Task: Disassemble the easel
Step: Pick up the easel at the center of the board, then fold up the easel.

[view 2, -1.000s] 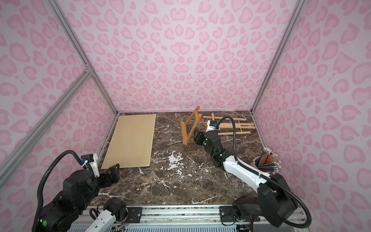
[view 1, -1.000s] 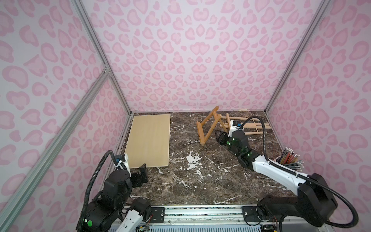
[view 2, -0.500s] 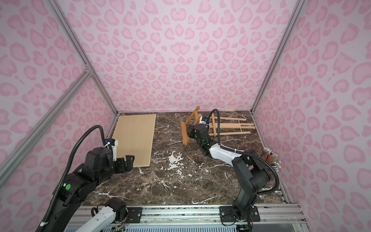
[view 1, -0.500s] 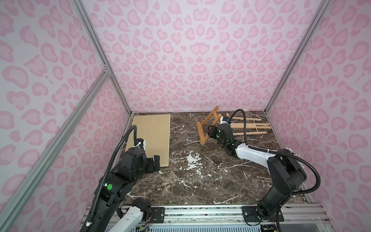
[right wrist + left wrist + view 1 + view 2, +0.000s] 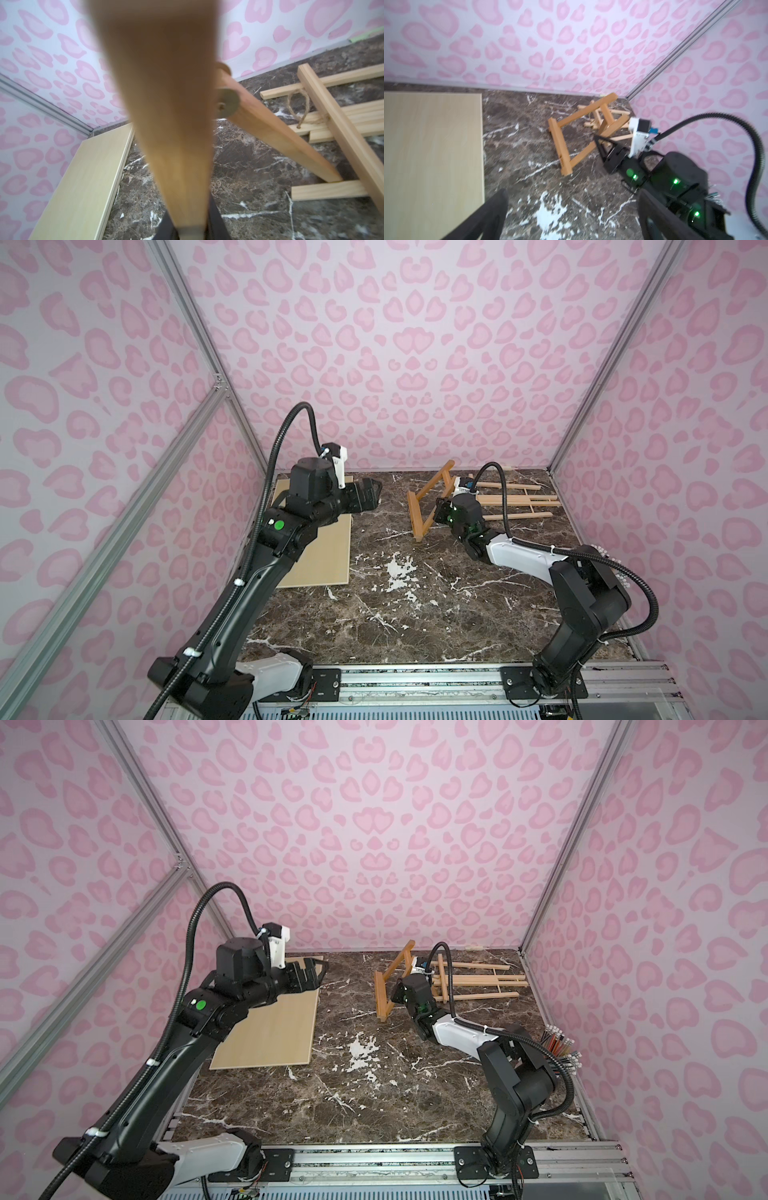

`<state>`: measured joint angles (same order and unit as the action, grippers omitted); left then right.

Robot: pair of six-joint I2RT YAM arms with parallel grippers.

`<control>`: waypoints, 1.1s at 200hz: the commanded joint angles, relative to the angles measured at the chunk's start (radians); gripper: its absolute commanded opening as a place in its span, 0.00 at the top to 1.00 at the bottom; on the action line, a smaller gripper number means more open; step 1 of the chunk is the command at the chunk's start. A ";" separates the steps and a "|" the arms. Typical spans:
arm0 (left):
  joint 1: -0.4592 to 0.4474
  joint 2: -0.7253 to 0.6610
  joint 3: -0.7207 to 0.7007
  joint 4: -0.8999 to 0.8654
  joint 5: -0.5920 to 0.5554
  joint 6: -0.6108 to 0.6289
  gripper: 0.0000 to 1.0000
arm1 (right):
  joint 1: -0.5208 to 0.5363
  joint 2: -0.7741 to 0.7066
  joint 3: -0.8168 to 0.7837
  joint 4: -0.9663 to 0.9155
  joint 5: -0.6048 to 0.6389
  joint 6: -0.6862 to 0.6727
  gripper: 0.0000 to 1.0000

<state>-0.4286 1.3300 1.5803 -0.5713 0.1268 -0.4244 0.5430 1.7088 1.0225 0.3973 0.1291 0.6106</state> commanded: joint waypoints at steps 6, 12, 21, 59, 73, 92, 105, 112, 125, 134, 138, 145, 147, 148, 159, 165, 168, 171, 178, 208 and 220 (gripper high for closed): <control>0.011 0.179 0.204 0.036 0.121 0.041 0.02 | 0.009 -0.050 -0.002 0.020 -0.076 -0.122 0.96; 0.014 0.235 0.274 -0.001 0.127 0.050 0.04 | 0.011 -0.068 -0.001 0.004 -0.091 -0.140 0.98; 0.022 0.318 0.378 -0.054 0.149 0.057 0.07 | 0.014 -0.096 -0.001 -0.021 -0.123 -0.169 0.99; 0.077 0.610 0.721 -0.186 0.266 0.059 0.18 | 0.035 -0.231 -0.027 -0.122 -0.277 -0.260 1.00; 0.101 0.704 0.823 -0.246 0.303 0.052 0.21 | 0.036 -0.279 -0.042 -0.158 -0.390 -0.282 1.00; 0.127 0.791 0.884 -0.280 0.394 0.038 0.26 | 0.041 -0.328 -0.049 -0.219 -0.512 -0.320 1.00; 0.137 0.823 0.885 -0.287 0.423 0.044 0.27 | 0.053 -0.354 -0.049 -0.271 -0.548 -0.339 1.00; 0.139 0.839 0.884 -0.292 0.435 0.054 0.27 | 0.066 -0.365 -0.052 -0.292 -0.559 -0.355 1.00; 0.140 0.864 0.884 -0.299 0.472 0.065 0.29 | 0.092 -0.379 -0.060 -0.321 -0.581 -0.377 1.00; 0.139 0.886 0.884 -0.298 0.518 0.063 0.31 | 0.110 -0.380 -0.066 -0.327 -0.605 -0.387 1.00; 0.139 0.898 0.885 -0.298 0.545 0.060 0.32 | 0.117 -0.379 -0.069 -0.326 -0.616 -0.391 1.00; 0.139 0.917 0.881 -0.301 0.588 0.053 0.36 | 0.129 -0.377 -0.072 -0.322 -0.631 -0.399 1.00; 0.138 0.922 0.879 -0.300 0.600 0.051 0.37 | 0.129 -0.375 -0.073 -0.321 -0.635 -0.402 1.00; 0.138 0.924 0.879 -0.300 0.606 0.048 0.38 | 0.131 -0.374 -0.073 -0.321 -0.638 -0.404 1.00; 0.138 0.950 0.859 -0.299 0.665 0.029 0.43 | 0.131 -0.365 -0.073 -0.319 -0.656 -0.416 1.00; 0.137 0.963 0.848 -0.298 0.697 0.020 0.47 | 0.129 -0.363 -0.073 -0.315 -0.661 -0.422 1.00; 0.135 0.969 0.842 -0.298 0.713 0.015 0.49 | 0.128 -0.361 -0.073 -0.311 -0.664 -0.427 1.00; 0.135 0.974 0.837 -0.296 0.729 0.013 0.51 | 0.127 -0.360 -0.072 -0.309 -0.665 -0.432 1.00; 0.129 0.984 0.817 -0.293 0.765 0.006 0.55 | 0.121 -0.356 -0.068 -0.311 -0.669 -0.444 1.00; 0.101 0.992 0.734 -0.292 0.823 0.013 0.67 | 0.069 -0.330 -0.032 -0.327 -0.736 -0.484 1.00; 0.089 0.992 0.707 -0.282 0.848 0.004 0.71 | 0.050 -0.320 -0.025 -0.321 -0.772 -0.492 1.00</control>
<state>-0.3222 2.3245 2.3241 -0.8673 0.8604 -0.4171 0.6193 1.3739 0.9813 0.0105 -0.5495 0.1631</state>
